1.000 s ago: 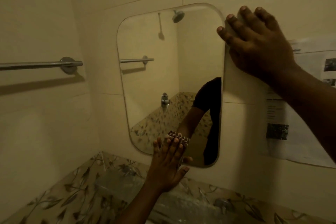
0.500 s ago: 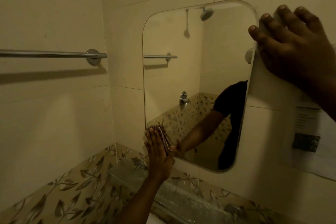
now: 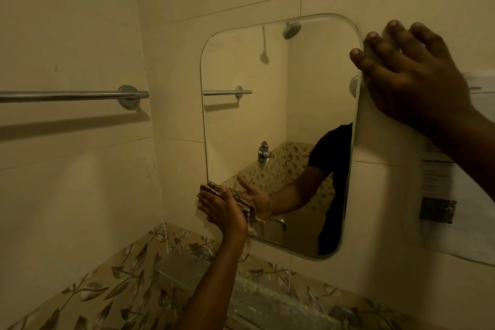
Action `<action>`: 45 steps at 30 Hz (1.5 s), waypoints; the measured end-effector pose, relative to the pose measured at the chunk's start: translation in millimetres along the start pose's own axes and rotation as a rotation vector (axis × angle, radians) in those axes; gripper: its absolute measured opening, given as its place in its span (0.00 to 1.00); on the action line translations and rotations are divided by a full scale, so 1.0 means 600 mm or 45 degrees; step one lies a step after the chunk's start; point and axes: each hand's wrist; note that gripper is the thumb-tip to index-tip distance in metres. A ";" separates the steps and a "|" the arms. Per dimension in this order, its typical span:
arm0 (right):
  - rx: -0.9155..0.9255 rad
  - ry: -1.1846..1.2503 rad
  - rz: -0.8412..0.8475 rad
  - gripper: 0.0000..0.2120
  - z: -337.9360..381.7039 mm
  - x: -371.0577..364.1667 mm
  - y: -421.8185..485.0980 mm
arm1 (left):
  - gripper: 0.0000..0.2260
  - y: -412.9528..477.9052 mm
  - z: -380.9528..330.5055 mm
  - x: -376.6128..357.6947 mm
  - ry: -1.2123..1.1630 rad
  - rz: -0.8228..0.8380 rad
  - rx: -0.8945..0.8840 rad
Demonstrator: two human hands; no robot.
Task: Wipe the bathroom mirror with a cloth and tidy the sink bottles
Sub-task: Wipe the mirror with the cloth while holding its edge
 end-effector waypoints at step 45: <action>0.037 -0.017 -0.135 0.25 -0.011 -0.020 0.004 | 0.42 0.080 -0.552 -0.030 0.084 0.012 -0.325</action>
Point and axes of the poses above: each hand's wrist, its own y-axis towards the middle knuckle, its own x-axis out of the back of the hand, z = x × y, and after that the axes turned 1 degree about -x, right-handed
